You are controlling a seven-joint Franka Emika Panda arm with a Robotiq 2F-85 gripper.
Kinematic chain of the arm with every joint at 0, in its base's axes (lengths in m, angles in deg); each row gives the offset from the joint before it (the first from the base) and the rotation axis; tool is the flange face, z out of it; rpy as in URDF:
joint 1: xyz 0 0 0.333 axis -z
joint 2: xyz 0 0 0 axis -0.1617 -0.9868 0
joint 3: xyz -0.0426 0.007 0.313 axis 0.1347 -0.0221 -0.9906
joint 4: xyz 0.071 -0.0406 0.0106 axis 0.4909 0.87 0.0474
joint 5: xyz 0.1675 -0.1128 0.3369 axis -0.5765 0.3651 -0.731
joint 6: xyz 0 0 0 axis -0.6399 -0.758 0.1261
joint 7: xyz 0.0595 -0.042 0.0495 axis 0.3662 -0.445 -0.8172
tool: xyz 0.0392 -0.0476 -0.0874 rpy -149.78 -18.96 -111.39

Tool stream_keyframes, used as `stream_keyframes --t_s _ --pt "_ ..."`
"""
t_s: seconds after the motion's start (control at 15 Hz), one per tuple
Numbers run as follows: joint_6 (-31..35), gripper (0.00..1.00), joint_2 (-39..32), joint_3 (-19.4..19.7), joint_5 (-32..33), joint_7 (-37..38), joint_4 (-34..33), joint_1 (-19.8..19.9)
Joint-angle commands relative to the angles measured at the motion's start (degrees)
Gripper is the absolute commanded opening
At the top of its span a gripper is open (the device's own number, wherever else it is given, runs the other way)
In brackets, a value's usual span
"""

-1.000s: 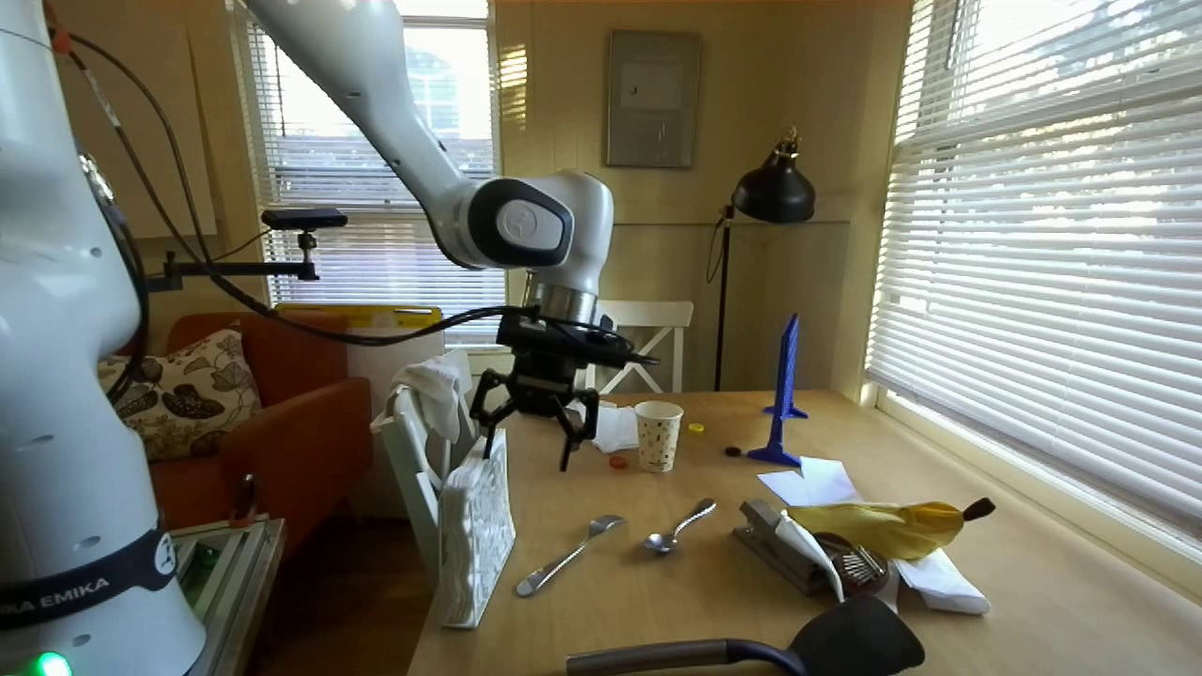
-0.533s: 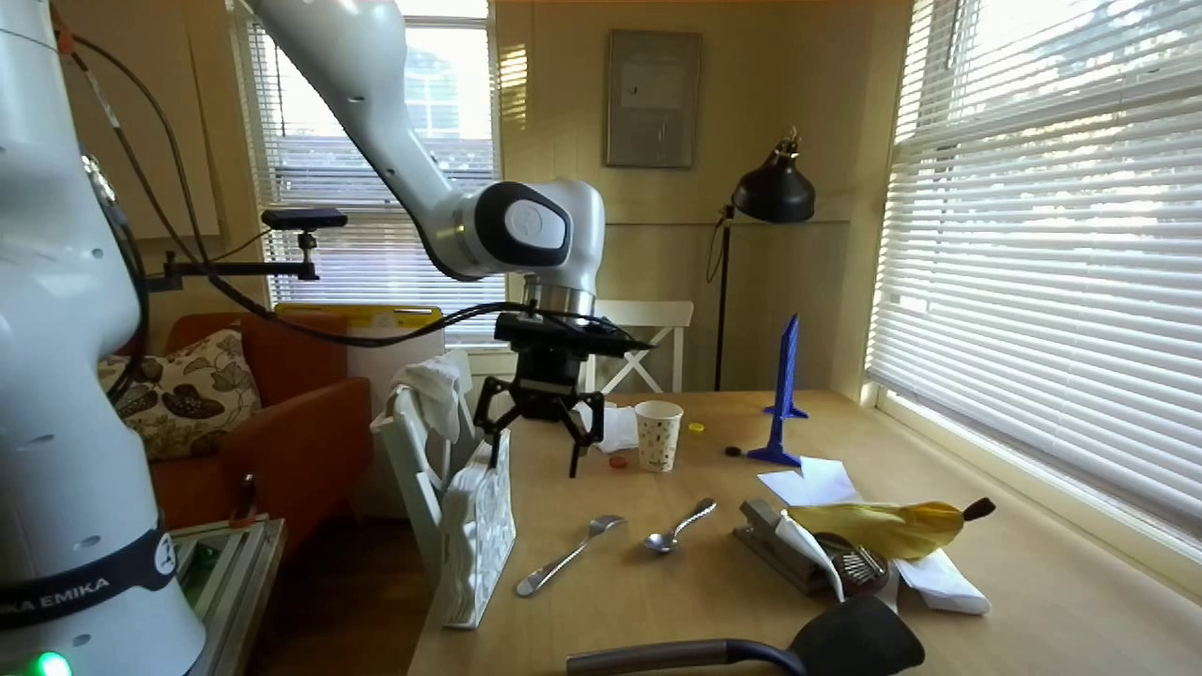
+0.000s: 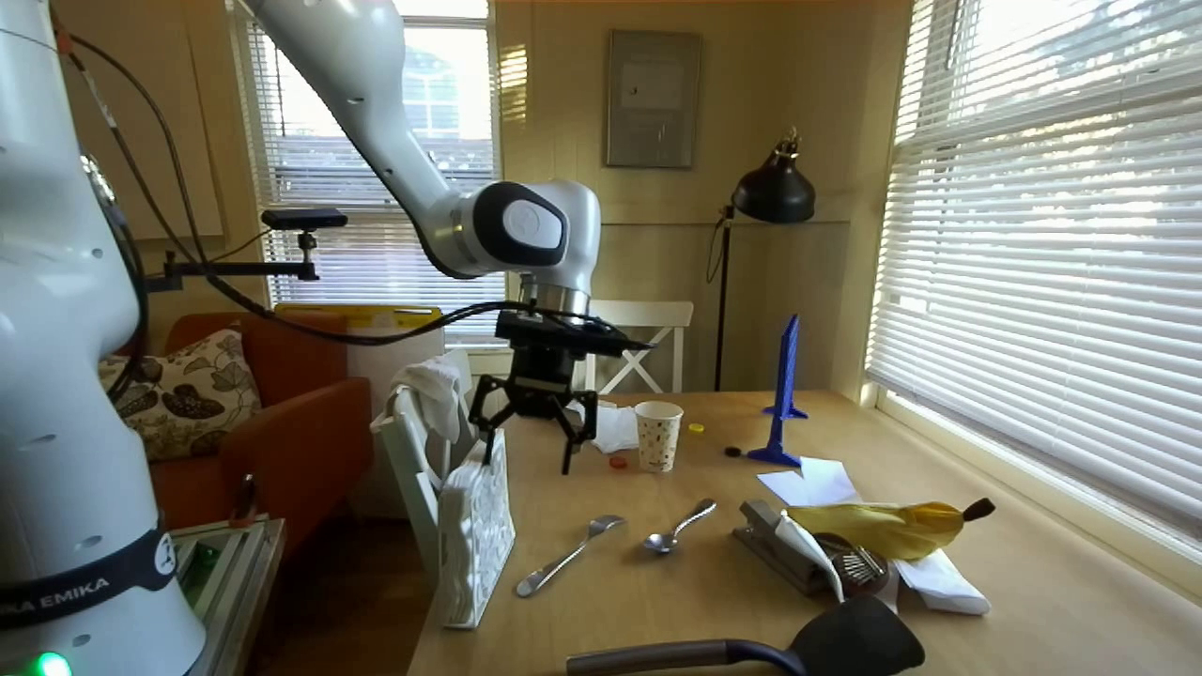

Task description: Put the paper towels on the table

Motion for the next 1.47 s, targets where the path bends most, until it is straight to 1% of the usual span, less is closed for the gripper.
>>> stream_keyframes --t_s 0.0,0.13,0.2,0.27,0.33,0.4,0.47,0.6,0.93,1.0,1.07,1.13,1.27,1.33,1.4 --pt "-2.11 1.0 1.18 -0.57 -2.41 -3.29 -0.76 -0.57" --pt "-2.45 1.0 1.52 -0.71 -2.67 -3.65 -0.9 -0.82" --pt "-2.59 0.92 1.44 -0.76 -2.69 -3.77 -1.07 -0.87" --pt "-2.8 0.86 1.33 -0.79 -2.6 -3.83 -1.25 -0.92" --pt "-2.91 0.66 1.18 -0.79 -2.38 -3.72 -1.35 -0.95" --pt "-3.05 0.62 1.0 -0.79 -2.33 -3.72 -1.43 -0.95" --pt "-3.13 0.61 0.91 -0.78 -2.42 -3.82 -1.46 -0.93" --pt "-3.25 0.45 0.87 -0.8 -2.23 -3.67 -1.48 -0.94" --pt "-3.69 0.1 0.94 -0.82 -2.2 -3.69 -1.48 -0.96" --pt "-3.89 0.04 1.02 -0.82 -2.37 -3.96 -1.48 -0.96" --pt "-4.09 0.0 1.29 -0.83 -2.67 -4.47 -1.37 -0.98" --pt "-4.41 0.33 1.82 -0.87 -3.27 -5.37 -1.22 -1.03" --pt "-4.99 0.36 3.88 -1.03 -4.19 -5.91 -0.28 -1.22" --pt "-5.29 0.41 5.13 -1.01 -5.23 -6.74 0.19 -1.32" --pt "-5.97 0.48 5.76 -0.96 -6.09 -7.42 0.14 -1.47"
